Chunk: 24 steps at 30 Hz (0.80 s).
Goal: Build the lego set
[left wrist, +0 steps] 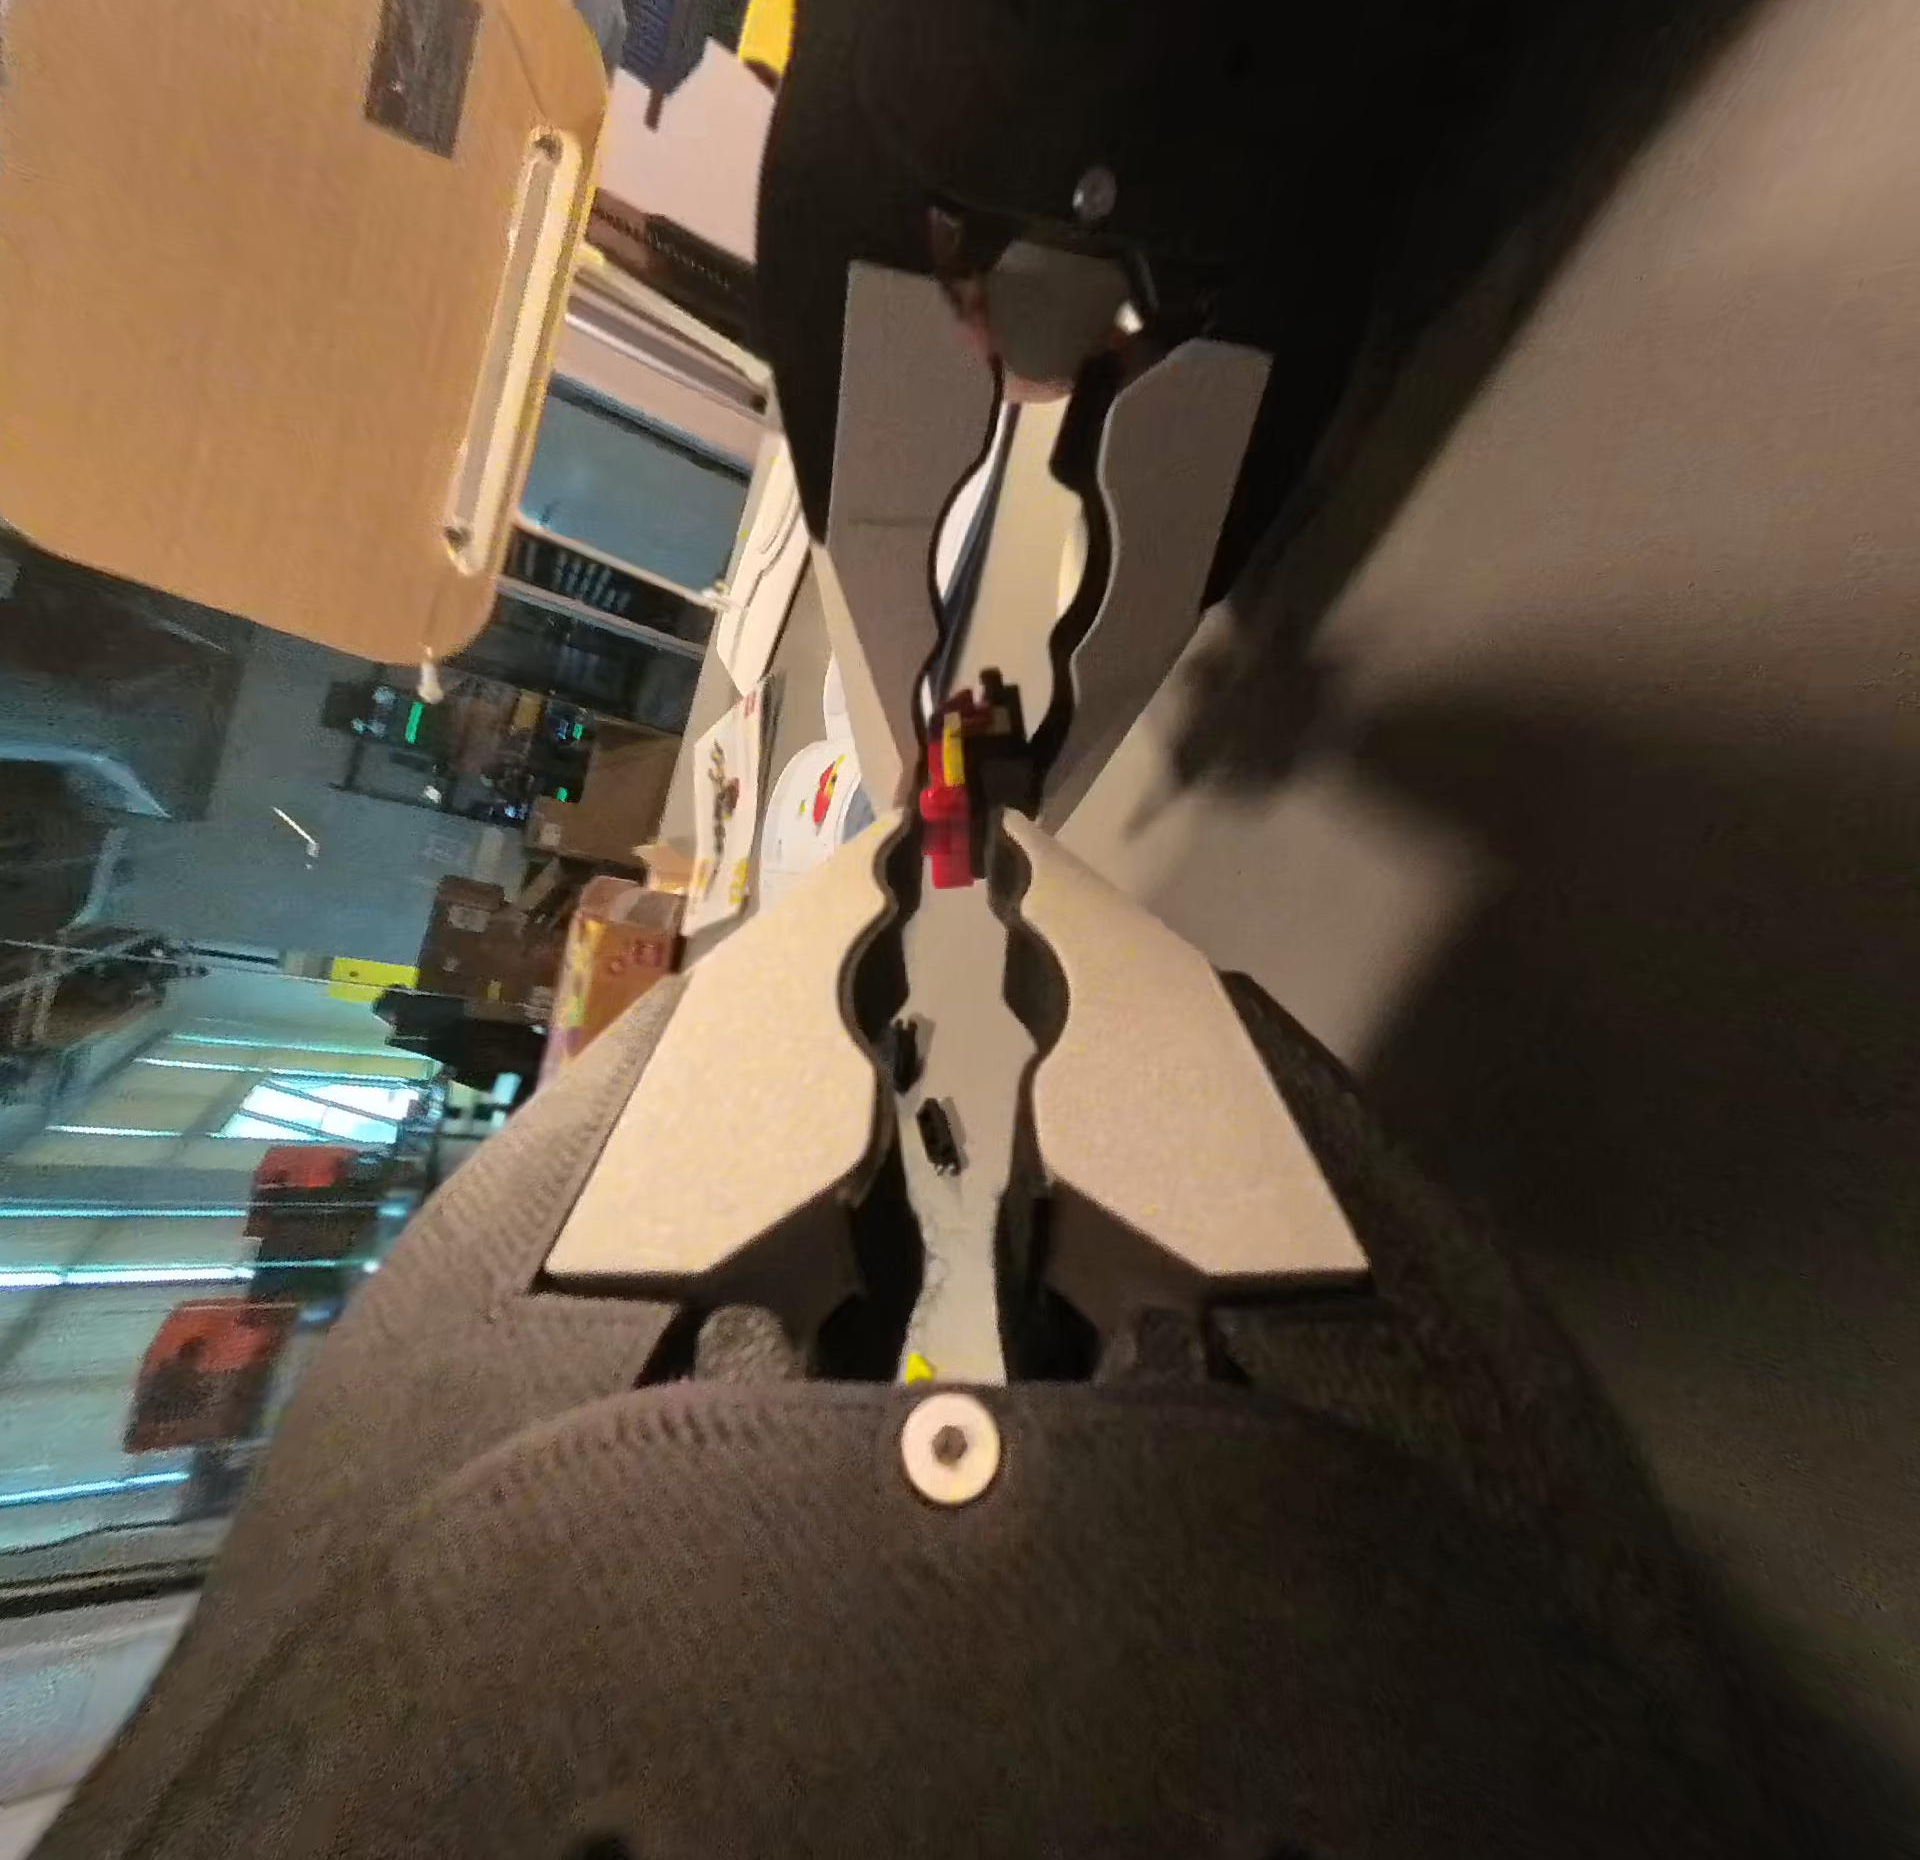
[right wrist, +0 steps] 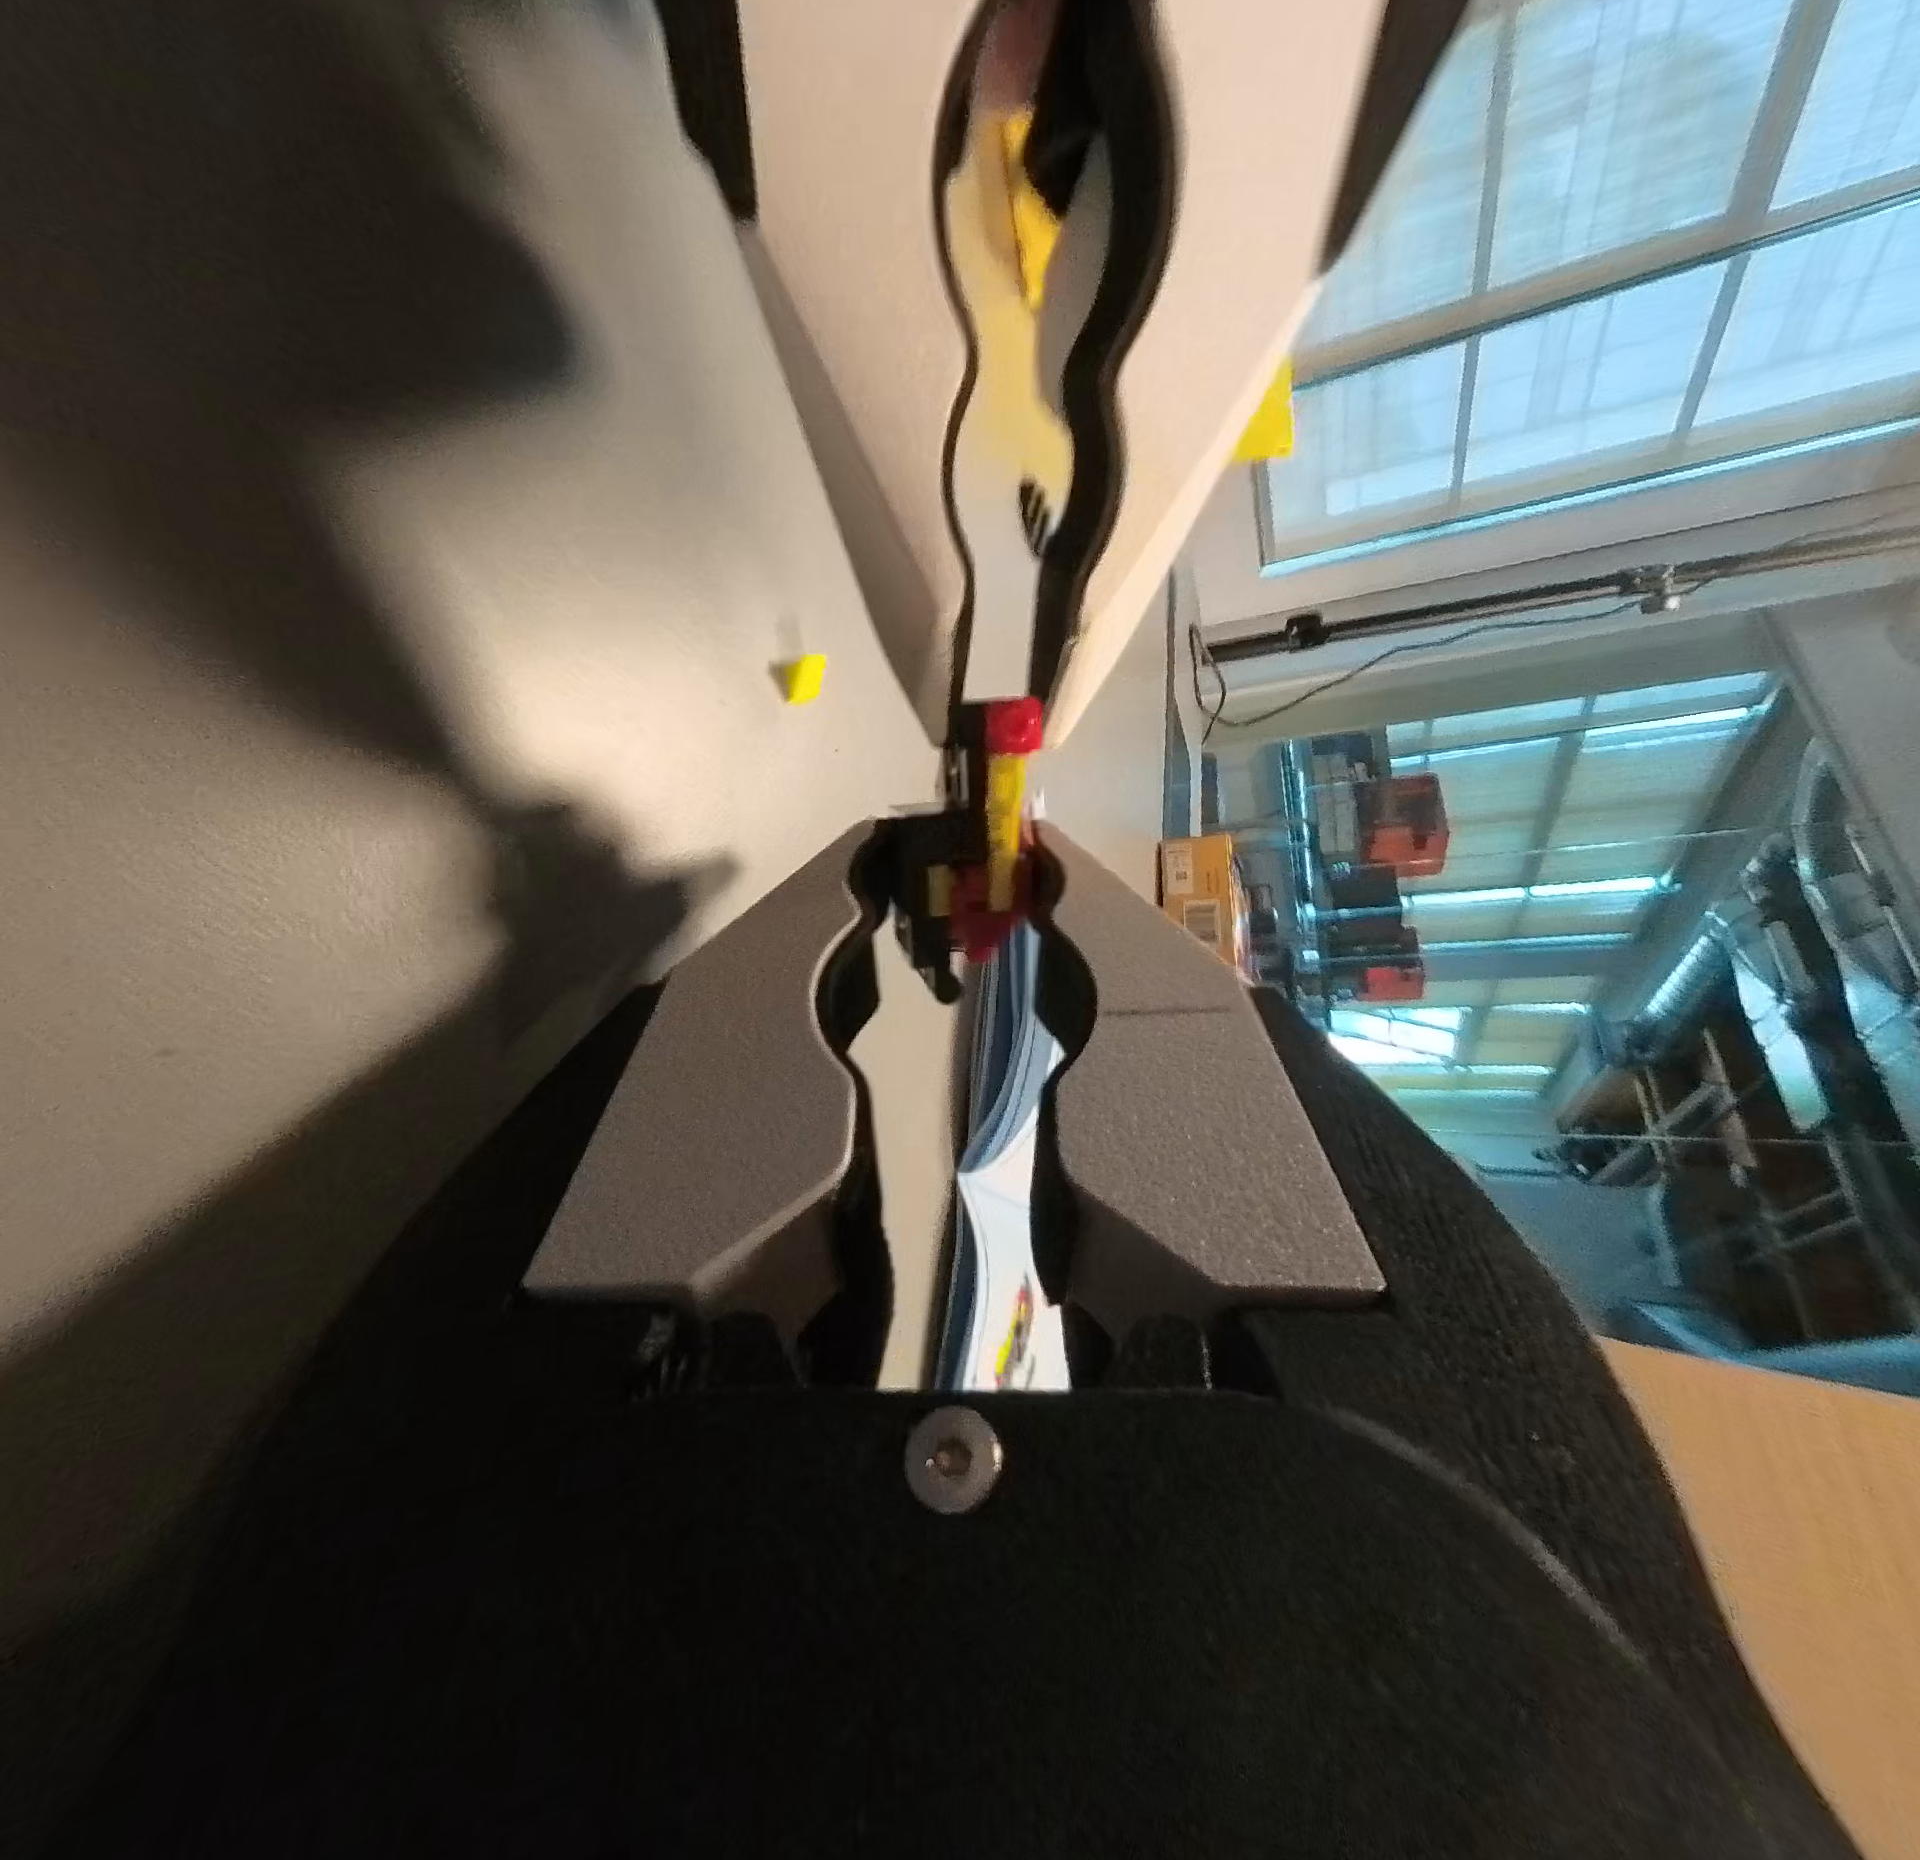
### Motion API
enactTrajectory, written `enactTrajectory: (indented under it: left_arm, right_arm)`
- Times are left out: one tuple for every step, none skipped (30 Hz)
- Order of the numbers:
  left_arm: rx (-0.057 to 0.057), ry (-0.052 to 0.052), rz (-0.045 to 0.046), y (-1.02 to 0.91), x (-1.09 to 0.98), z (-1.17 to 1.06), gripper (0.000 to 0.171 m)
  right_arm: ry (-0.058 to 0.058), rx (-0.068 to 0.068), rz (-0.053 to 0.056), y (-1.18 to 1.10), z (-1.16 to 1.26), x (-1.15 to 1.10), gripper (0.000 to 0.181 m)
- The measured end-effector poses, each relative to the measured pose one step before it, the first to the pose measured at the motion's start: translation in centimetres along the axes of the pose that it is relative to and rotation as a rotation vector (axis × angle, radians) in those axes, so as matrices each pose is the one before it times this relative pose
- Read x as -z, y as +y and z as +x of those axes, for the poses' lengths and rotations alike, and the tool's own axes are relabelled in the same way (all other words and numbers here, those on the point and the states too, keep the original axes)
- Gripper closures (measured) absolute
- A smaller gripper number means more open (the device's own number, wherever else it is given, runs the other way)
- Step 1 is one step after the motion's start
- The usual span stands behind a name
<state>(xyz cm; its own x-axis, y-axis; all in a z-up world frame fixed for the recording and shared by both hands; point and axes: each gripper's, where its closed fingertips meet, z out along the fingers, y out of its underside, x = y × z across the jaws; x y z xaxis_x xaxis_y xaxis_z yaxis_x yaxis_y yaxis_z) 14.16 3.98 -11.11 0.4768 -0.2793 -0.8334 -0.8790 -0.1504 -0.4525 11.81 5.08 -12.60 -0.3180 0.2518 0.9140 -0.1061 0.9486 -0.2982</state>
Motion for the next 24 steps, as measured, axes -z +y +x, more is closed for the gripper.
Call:
enactTrajectory:
  left_arm:
    - [0.0317,0.0145,-0.0082,0.297,-0.09,-0.022,0.16]
    - [0.0235,0.0144,0.00179,0.164,-0.034,0.021,0.16]
    - [0.0194,0.0107,0.0117,-0.04,0.035,0.017,0.16]
    - [0.0207,0.0129,0.0118,-0.102,0.036,0.064,0.16]
    - [0.0176,0.008,0.00257,0.024,-0.02,0.021,0.16]
    - [0.0075,0.0068,-0.00177,0.098,-0.049,0.038,0.16]
    - [0.0059,0.0052,-0.00113,0.075,-0.03,0.038,0.16]
    - [0.0122,0.0058,0.00074,0.033,-0.016,0.021,0.16]
    - [0.0172,0.0056,0.00336,-0.028,-0.002,-0.024,0.16]
    - [0.0207,0.0035,0.00717,-0.077,0.044,-0.111,0.16]
    - [0.0209,0.0033,0.00795,-0.085,0.049,-0.114,0.16]
    - [0.0212,0.0067,0.00547,-0.038,0.03,-0.061,0.16]
    - [0.0209,0.0062,0.0035,-0.004,0.007,-0.03,0.16]
    - [0.0181,0.006,0.0015,-0.004,-0.021,-0.01,0.16]
    - [0.015,0.0047,0.00009,0.0,-0.038,-0.023,0.16]
    - [0.0134,0.0023,0.00225,-0.028,-0.035,-0.03,0.16]
    - [0.0132,0.0038,0.00344,-0.016,-0.034,-0.023,0.16]
    - [0.0129,0.0036,0.00482,-0.02,-0.032,-0.009,0.16]
    - [0.0139,0.0045,0.0033,-0.008,-0.012,-0.01,0.16]
    - [0.0162,0.0038,0.00545,-0.047,-0.003,-0.034,0.16]
    - [0.015,0.0008,0.00841,-0.085,0.005,-0.074,0.159]
    - [0.0154,-0.001,0.00745,-0.061,-0.01,-0.075,0.159]
    - [0.0178,-0.0013,0.0043,-0.004,-0.067,-0.064,0.159]
    - [0.0191,0.0028,-0.00027,0.038,-0.092,-0.01,0.159]
  right_arm:
    - [-0.0043,-0.017,0.02,-0.307,0.022,0.086,0.155]
    - [-0.0128,-0.013,0.0044,-0.121,-0.151,-0.016,0.155]
    - [-0.008,-0.0007,-0.0096,0.085,-0.152,-0.09,0.157]
    - [0.0017,0.0149,-0.0136,0.148,-0.06,-0.085,0.158]
    - [0.0046,0.0166,-0.009,0.084,-0.034,-0.062,0.158]
    - [-0.0007,0.007,-0.0066,0.037,-0.05,-0.035,0.158]
    - [-0.0071,-0.0079,-0.004,0.034,-0.066,-0.027,0.158]
    - [-0.009,-0.0172,-0.0011,0.004,-0.034,-0.01,0.158]
    - [-0.0036,-0.0173,0.0007,-0.011,0.041,0.023,0.158]
    - [0.0024,-0.0139,0.0004,-0.044,0.114,0.029,0.158]
    - [0.0016,-0.0126,-0.0014,-0.032,0.094,0.013,0.158]
    - [-0.0032,-0.0152,-0.0012,-0.036,0.012,0.003,0.158]
    - [-0.0056,-0.0178,0.0002,-0.006,-0.01,-0.001,0.158]
    - [-0.0077,-0.0171,0.0005,0.013,-0.041,-0.014,0.158]
    - [-0.006,-0.0148,0.0001,0.024,-0.018,-0.016,0.158]
    - [-0.0033,-0.0101,-0.0003,0.025,0.004,-0.012,0.158]
    - [-0.0026,-0.0056,-0.0004,0.022,-0.006,-0.001,0.159]
    - [-0.0013,-0.0046,-0.0003,0.016,0.002,0.003,0.159]
    - [-0.0017,-0.0062,-0.0008,-0.004,0.003,-0.009,0.159]
    - [0.001,-0.0055,0.0014,-0.022,0.045,0.02,0.159]
    - [0.0034,-0.0051,0.0018,-0.023,0.094,0.022,0.159]
    - [0.0033,-0.0034,-0.0014,0.025,0.083,0.014,0.159]
    - [0.0032,0.001,-0.0041,0.08,0.043,-0.007,0.159]
    - [0.0021,0.0046,-0.005,0.087,-0.002,-0.023,0.159]
